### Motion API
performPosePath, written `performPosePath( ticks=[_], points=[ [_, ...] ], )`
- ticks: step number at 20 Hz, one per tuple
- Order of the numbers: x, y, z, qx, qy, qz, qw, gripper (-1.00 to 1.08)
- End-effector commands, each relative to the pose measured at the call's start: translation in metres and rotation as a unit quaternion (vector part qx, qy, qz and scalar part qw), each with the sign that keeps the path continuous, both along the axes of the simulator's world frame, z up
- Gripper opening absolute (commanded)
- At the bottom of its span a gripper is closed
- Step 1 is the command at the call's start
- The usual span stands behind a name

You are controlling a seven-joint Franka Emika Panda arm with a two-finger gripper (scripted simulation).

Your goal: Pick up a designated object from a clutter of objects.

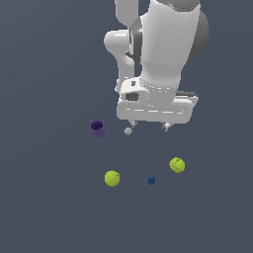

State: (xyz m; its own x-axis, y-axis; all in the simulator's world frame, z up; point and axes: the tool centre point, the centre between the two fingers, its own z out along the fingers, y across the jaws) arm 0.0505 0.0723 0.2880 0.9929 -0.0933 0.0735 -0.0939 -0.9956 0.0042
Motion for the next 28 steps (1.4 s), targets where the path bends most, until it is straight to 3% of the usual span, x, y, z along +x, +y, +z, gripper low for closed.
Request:
performPosePath(
  ticks=[1,14,28],
  points=[
    [0.005,0.011,-0.012,0.002,0.002,-0.021,0.9998,1.0],
    [0.025,0.074,-0.084,0.011,0.015,-0.138,0.9903,1.0],
    [0.027,0.138,-0.164,0.016,0.028,-0.255,0.9664,1.0]
  ],
)
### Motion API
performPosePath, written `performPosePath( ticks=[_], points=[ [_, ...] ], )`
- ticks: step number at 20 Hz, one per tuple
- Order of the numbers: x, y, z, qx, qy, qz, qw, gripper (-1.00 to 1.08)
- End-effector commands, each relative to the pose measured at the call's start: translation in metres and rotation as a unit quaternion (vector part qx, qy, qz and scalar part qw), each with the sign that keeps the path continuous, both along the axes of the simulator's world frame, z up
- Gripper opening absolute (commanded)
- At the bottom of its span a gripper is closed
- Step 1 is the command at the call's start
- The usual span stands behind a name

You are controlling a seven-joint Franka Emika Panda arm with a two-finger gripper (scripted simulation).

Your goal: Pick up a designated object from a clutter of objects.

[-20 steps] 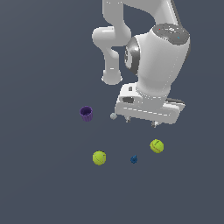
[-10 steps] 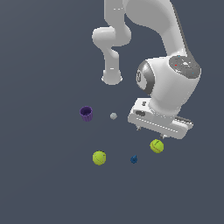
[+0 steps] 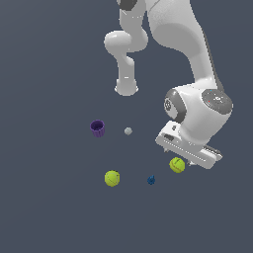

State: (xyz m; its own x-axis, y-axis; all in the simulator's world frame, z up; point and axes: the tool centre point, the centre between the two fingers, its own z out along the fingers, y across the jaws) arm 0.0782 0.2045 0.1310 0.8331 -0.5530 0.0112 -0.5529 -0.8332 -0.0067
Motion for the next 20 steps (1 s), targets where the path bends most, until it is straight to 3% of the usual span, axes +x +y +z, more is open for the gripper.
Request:
performPosePath(
  ticks=[1,10,20],
  points=[
    [-0.001,0.009,-0.012,0.0,0.002,-0.018,0.9998,1.0],
    [-0.004,0.028,-0.037,0.001,0.006,-0.054,0.9985,1.0],
    [-0.005,0.029,-0.049,0.001,0.007,-0.056,0.9984,1.0]
  ],
)
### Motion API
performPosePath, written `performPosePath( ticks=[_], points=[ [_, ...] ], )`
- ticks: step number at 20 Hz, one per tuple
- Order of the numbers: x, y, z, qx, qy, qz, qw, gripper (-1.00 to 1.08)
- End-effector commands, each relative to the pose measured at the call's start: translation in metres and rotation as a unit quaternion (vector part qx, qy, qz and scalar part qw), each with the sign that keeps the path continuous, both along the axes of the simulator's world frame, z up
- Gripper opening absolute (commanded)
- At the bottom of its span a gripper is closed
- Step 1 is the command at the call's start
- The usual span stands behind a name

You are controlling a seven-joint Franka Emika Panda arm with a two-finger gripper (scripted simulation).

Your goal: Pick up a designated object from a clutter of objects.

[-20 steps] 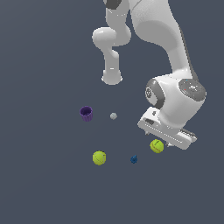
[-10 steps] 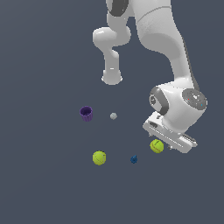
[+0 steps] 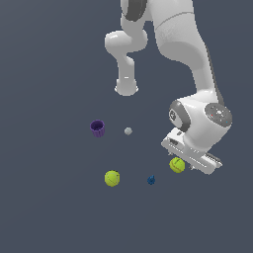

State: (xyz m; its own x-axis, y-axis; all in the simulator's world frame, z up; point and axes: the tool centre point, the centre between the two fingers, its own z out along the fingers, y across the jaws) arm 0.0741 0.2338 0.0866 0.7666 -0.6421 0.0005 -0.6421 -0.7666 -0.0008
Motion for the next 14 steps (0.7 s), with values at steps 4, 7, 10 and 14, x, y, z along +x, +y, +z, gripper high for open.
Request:
performPosePath(
  ticks=[4,7,10,14],
  points=[
    [-0.001,0.0,-0.027,0.0,0.001,-0.001,1.0,1.0],
    [-0.001,0.0,-0.04,0.0,0.0,-0.001,1.0,1.0],
    [-0.001,0.0,-0.045,0.0,0.0,-0.002,1.0,1.0],
    [0.0,0.0,-0.045,0.0,0.0,-0.002,1.0,-1.0]
  ],
)
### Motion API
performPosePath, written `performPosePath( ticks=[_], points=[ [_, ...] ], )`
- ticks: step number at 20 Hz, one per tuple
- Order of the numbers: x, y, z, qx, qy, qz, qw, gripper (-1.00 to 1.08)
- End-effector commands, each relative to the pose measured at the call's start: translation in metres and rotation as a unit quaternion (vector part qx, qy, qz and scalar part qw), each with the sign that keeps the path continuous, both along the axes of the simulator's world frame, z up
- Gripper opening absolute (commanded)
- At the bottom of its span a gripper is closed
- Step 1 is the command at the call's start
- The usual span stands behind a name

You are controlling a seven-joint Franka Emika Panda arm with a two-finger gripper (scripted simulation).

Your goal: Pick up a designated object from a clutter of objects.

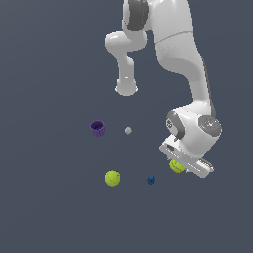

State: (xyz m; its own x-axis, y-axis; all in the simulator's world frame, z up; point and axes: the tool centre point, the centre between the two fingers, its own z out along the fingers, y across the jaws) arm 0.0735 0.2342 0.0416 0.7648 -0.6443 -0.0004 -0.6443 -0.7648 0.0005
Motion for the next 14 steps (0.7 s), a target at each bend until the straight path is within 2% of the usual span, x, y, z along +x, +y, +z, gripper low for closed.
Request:
performPosePath(
  ticks=[1,14],
  points=[
    [0.0005,-0.0002,-0.0002,0.0,0.0,0.0,1.0,-1.0],
    [-0.0009,-0.0041,0.0048,0.0,0.0,0.0,1.0,-1.0]
  ],
)
